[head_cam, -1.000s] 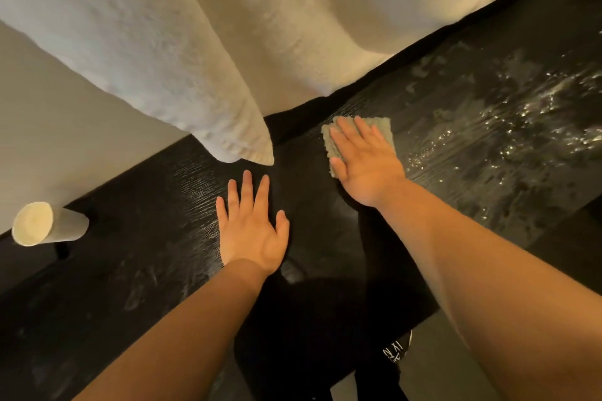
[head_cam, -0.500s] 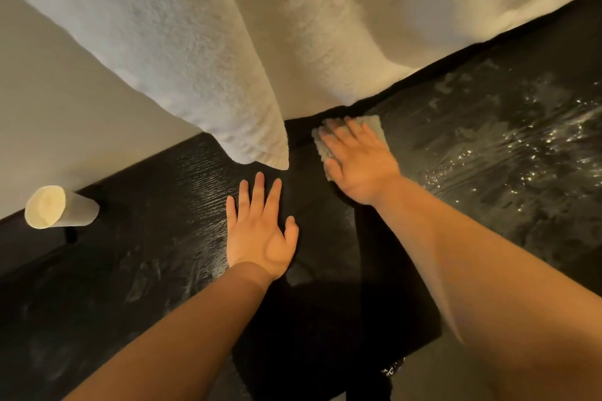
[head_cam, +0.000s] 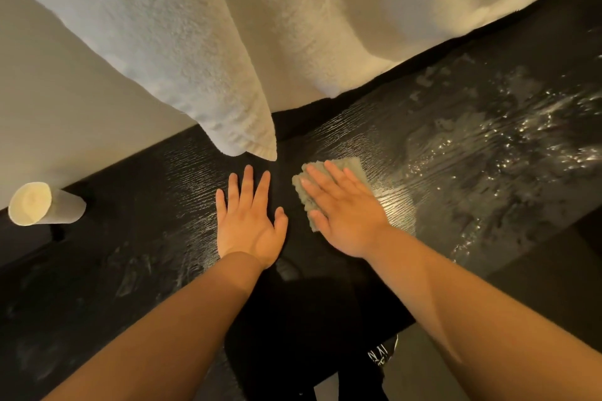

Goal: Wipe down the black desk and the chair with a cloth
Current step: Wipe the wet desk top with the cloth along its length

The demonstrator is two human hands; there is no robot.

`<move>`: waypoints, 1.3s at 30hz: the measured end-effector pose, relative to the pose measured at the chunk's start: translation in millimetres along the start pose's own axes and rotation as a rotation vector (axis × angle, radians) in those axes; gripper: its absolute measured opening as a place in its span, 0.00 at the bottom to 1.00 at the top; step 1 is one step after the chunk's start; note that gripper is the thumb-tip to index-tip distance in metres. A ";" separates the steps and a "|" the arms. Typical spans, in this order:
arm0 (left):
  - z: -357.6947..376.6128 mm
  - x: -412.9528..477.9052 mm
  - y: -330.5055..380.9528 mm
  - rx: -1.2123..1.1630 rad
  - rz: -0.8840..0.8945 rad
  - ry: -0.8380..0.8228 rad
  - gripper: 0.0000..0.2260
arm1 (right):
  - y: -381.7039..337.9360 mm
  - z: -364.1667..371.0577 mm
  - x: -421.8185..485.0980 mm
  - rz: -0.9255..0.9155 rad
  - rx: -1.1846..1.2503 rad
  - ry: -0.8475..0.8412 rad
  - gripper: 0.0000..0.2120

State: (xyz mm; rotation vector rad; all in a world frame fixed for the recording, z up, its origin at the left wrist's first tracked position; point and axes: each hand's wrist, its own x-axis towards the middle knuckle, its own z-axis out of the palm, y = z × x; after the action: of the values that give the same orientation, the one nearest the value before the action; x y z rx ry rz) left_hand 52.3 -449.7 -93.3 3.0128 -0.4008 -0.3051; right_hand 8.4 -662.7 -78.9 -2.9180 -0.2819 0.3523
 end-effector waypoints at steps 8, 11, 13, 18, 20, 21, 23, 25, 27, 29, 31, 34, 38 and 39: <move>-2.2 -1.1 0.1 -0.013 -0.004 0.005 0.33 | 108.3 -20.3 -22.8 0.473 0.024 0.064 0.33; -3.6 -1.9 1.9 -0.022 -0.007 0.010 0.33 | 69.9 -18.5 -21.1 0.433 0.039 0.060 0.34; -3.1 -1.6 2.3 -0.019 -0.008 0.009 0.32 | 24.5 -5.6 -28.5 0.272 0.044 0.049 0.33; -2.8 -1.8 2.3 -0.019 -0.006 0.013 0.32 | -5.7 14.0 -53.8 0.061 0.064 0.024 0.29; -3.5 -2.8 2.2 -0.028 -0.007 0.021 0.32 | 28.3 13.5 -60.8 0.117 0.038 0.073 0.29; -3.8 -3.2 2.2 -0.031 -0.010 0.027 0.32 | 48.9 10.7 -65.7 0.187 0.020 0.095 0.29; -4.1 -3.7 2.8 -0.039 -0.013 0.035 0.31 | 87.9 3.8 -77.1 0.347 0.003 0.105 0.31; -3.8 -3.9 3.7 -0.043 -0.011 0.046 0.30 | 109.9 -2.7 -83.7 0.453 0.006 0.100 0.32; -4.1 -4.6 3.9 -0.044 -0.009 0.050 0.30 | 108.0 -7.0 -83.2 0.494 0.022 0.117 0.31; -4.6 -5.8 4.7 -0.036 -0.004 0.054 0.30 | 84.7 -7.3 -82.8 0.463 0.079 0.140 0.30; -5.8 -6.0 6.9 -0.030 -0.009 0.049 0.29 | 44.1 -1.7 -87.8 0.302 0.107 0.140 0.28; -4.4 -6.6 13.4 -0.033 -0.025 0.045 0.29 | -11.5 22.2 -106.8 0.079 0.149 0.132 0.26; -0.1 -13.0 32.7 -0.102 -0.072 0.046 0.26 | 6.0 35.4 -133.7 0.048 0.071 0.060 0.30; 1.2 -16.2 42.6 -0.129 -0.071 0.035 0.26 | 23.2 32.5 -137.7 0.077 0.052 0.062 0.30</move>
State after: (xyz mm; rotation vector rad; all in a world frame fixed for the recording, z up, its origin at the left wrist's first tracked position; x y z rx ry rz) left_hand 26.1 -486.4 -86.7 2.9056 -0.2603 -0.2724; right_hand -127.3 -708.6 -85.0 -2.8877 -0.1493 0.2749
